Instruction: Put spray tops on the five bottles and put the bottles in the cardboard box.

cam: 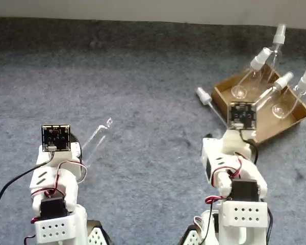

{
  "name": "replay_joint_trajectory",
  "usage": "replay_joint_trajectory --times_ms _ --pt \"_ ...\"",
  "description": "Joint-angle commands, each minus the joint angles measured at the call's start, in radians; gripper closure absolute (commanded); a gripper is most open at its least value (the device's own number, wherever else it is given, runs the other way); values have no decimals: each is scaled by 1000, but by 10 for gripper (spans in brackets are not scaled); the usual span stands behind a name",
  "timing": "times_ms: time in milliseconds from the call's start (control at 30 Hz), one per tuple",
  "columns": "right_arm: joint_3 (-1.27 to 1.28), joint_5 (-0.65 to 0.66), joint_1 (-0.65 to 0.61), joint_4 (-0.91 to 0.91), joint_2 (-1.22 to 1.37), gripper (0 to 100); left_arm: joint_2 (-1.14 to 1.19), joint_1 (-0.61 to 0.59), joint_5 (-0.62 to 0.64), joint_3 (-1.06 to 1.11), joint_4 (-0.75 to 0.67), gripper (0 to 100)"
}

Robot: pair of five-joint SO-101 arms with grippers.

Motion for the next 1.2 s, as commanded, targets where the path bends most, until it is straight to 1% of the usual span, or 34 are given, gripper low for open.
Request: replay_joint_trajectory --times_ms 0,67,167,300,567,767,900,1000,1067,1167 --pt "7 -2 -139 -48 -21 966 -8 -19 -11 19 -14 982" --pt "13 -2 -208 -85 -18 995 -10 -56 -11 18 -18 982" --pt "10 -9 -285 -134 30 991 -12 -140 -8 15 -20 982" --pt "-67 -109 -352 -200 174 991 -12 -206 -5 -8 -20 982" --pt "-358 -127 -544 -197 622 991 -12 -252 -3 -24 -15 982" --pt "-595 -143 -605 -197 917 991 -12 -252 -3 -21 -18 982" --pt "-731 -298 -611 -197 1056 991 -12 -252 -3 -18 -20 982" --pt "-842 -388 -611 -197 1132 991 -12 -251 -3 -16 -20 982" --pt "-903 -437 -624 -197 1165 991 -12 -251 -3 -16 -20 982" --pt "-969 -459 -670 -197 1210 991 -12 -245 -3 -16 -20 982"
